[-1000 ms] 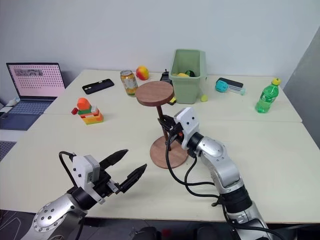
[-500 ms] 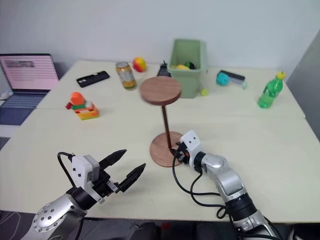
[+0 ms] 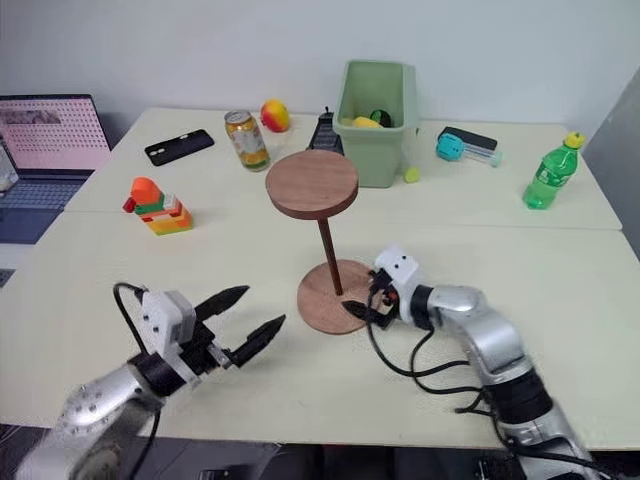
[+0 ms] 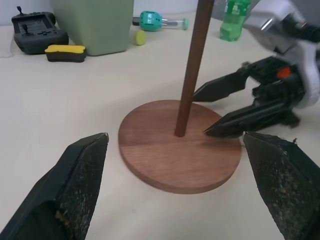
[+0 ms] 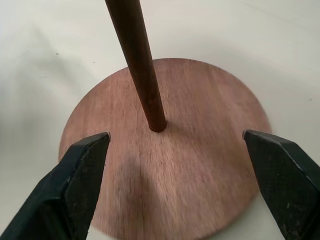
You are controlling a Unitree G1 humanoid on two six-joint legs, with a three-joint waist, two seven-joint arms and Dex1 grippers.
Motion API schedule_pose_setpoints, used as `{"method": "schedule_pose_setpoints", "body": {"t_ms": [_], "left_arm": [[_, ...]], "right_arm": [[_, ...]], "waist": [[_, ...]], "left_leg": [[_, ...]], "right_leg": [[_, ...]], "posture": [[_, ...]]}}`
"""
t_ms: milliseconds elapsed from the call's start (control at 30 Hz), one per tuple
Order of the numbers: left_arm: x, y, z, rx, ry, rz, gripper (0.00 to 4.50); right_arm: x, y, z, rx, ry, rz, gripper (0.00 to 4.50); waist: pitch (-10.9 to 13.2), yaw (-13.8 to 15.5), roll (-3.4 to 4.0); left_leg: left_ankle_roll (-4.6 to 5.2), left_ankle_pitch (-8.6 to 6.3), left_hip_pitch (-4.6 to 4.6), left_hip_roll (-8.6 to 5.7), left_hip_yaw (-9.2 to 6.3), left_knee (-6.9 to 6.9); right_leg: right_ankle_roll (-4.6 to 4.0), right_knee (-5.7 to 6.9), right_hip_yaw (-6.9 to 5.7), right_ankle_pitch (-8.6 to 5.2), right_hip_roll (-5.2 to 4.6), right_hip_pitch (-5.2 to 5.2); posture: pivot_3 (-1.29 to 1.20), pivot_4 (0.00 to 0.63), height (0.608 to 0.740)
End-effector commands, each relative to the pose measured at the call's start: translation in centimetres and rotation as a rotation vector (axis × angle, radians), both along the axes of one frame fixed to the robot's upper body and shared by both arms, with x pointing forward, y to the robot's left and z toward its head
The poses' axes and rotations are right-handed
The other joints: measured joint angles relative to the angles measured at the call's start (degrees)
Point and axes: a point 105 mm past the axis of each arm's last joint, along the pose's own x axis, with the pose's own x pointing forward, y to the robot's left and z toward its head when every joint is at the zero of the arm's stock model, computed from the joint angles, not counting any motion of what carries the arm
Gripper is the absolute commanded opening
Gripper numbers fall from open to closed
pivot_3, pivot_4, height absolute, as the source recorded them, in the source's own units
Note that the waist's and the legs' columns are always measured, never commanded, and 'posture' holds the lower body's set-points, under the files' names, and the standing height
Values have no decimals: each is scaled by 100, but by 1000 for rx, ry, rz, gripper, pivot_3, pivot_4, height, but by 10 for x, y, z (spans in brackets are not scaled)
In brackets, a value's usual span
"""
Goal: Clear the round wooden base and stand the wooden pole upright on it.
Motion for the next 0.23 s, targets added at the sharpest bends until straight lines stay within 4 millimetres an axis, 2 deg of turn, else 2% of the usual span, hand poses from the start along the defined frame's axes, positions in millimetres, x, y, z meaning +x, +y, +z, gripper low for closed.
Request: {"method": "schedule_pose_setpoints", "body": {"t_ms": [33, 133, 233], "left_arm": [[19, 27, 22, 68, 41, -23, 4500], [36, 43, 45, 136, 34, -49, 4500], [41, 42, 52, 166, 49, -113, 4500]], "right_arm": [[-18, -22, 25, -28, 20, 116, 4458], [-24, -42, 35, -49, 32, 143, 4458], [-22, -56, 43, -44, 26, 136, 4458]], "waist": [[21, 11, -5], [44, -41, -17], [62, -79, -22]], "left_leg": [[0, 0, 0, -1, 0, 1], [2, -1, 0, -3, 5, -2], [2, -1, -8, 1, 16, -6]], "right_leg": [[0, 1, -3, 0, 13, 3], [0, -6, 4, 0, 28, 1], [1, -12, 11, 0, 26, -9]], "posture": [[0, 150, 740], [0, 150, 740], [0, 150, 740]]}}
